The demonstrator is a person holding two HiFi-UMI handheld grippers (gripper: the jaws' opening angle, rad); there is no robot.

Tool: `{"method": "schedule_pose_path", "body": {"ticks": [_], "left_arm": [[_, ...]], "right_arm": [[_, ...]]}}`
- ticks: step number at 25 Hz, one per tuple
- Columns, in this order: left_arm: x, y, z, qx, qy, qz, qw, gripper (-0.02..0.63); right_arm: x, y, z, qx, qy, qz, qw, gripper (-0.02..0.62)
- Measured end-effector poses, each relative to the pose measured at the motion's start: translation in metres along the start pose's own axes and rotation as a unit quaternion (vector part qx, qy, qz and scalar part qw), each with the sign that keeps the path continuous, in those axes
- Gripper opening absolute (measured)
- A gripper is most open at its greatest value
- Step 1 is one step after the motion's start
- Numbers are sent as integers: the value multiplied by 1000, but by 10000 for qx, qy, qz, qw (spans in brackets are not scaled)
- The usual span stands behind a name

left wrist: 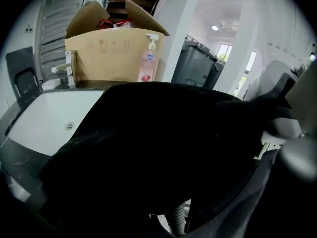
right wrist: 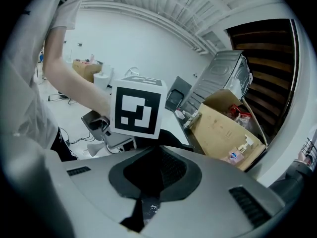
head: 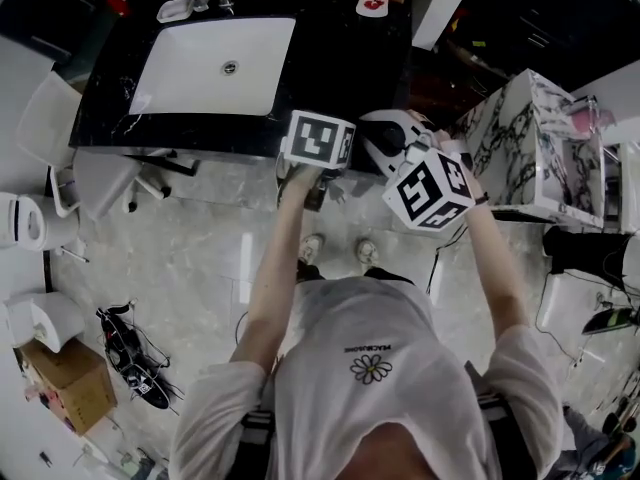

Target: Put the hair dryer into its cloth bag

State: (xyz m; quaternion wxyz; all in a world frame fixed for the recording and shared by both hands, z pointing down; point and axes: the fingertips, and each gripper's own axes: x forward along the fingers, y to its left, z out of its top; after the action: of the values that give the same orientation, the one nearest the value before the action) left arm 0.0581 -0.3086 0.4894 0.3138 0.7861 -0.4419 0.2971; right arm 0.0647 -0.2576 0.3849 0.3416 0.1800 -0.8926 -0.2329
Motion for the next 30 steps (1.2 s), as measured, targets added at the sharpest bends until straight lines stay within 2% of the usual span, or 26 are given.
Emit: {"method": "schedule_pose_path", "body": {"ticks": [6,10,14,17,20,23,26,28,29,30], "left_arm": [[18,12,12,5,-140,146,9998,244],[33,22,20,-113,-79,236,9996,245],[43,23,22,-4,-152,277,9995,245],[41,21,27,-54,-429,155,9989,255],[23,20,33,-81,-646,114,9978,301],[7,19,11,238,-246,266,9991,301],[1,20,-25,300,228,432,9984,297],[3,20,-39,194,355,444,9982,251],[4,20,-43,140,379,470,9981,206],[5,21,-44,104,367,509,9980,202]], "right_arm": [[6,-1,-6,94,62,125,9999,23],[8,-3,-13,109,140,171,9997,22],[10,-2,-21,143,237,195,9994,21],[12,0,-23,186,226,225,9993,22],[11,-4,-20,260,161,188,9994,22],[11,-4,-18,229,176,187,9994,23],[10,0,-18,182,202,229,9994,23],[10,4,-18,169,215,272,9993,23],[11,6,-18,159,222,289,9992,23],[11,8,-17,149,221,306,9992,23]]}}
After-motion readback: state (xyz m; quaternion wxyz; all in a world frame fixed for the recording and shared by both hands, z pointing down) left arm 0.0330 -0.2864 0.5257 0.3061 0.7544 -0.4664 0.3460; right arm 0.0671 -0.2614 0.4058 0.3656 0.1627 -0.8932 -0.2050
